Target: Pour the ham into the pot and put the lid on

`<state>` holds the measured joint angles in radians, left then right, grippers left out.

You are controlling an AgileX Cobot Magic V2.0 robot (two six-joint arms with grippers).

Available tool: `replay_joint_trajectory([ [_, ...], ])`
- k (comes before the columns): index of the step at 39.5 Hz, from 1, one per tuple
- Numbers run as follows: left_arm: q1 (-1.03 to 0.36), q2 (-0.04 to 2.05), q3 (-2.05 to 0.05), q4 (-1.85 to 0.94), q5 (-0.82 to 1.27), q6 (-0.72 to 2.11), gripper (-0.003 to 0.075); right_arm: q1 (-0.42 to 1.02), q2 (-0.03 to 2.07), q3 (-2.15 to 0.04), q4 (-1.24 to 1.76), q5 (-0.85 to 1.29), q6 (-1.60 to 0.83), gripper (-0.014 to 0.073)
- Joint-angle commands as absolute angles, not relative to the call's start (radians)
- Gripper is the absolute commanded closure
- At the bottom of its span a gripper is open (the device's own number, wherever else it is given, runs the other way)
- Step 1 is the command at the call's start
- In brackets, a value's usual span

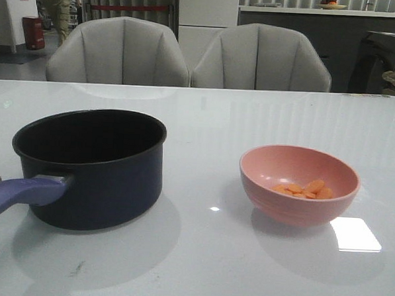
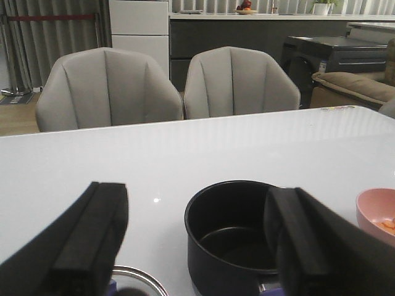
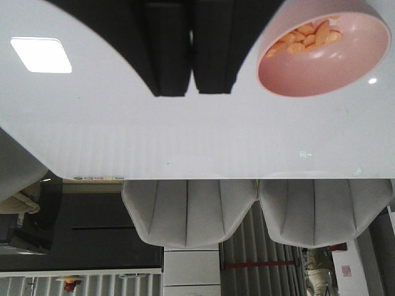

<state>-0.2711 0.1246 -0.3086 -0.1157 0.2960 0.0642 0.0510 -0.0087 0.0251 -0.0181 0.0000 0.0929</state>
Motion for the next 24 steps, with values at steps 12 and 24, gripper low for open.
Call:
replay_joint_trajectory([
  [12, -0.298, 0.136, -0.322, -0.117, 0.180, 0.064, 0.0208, 0.048, 0.106, -0.198, 0.043, 0.096, 0.095, 0.0442],
  [24, -0.298, 0.136, -0.322, -0.117, 0.180, 0.064, 0.0209, 0.048, 0.326, -0.322, 0.043, 0.274, 0.094, 0.0442],
])
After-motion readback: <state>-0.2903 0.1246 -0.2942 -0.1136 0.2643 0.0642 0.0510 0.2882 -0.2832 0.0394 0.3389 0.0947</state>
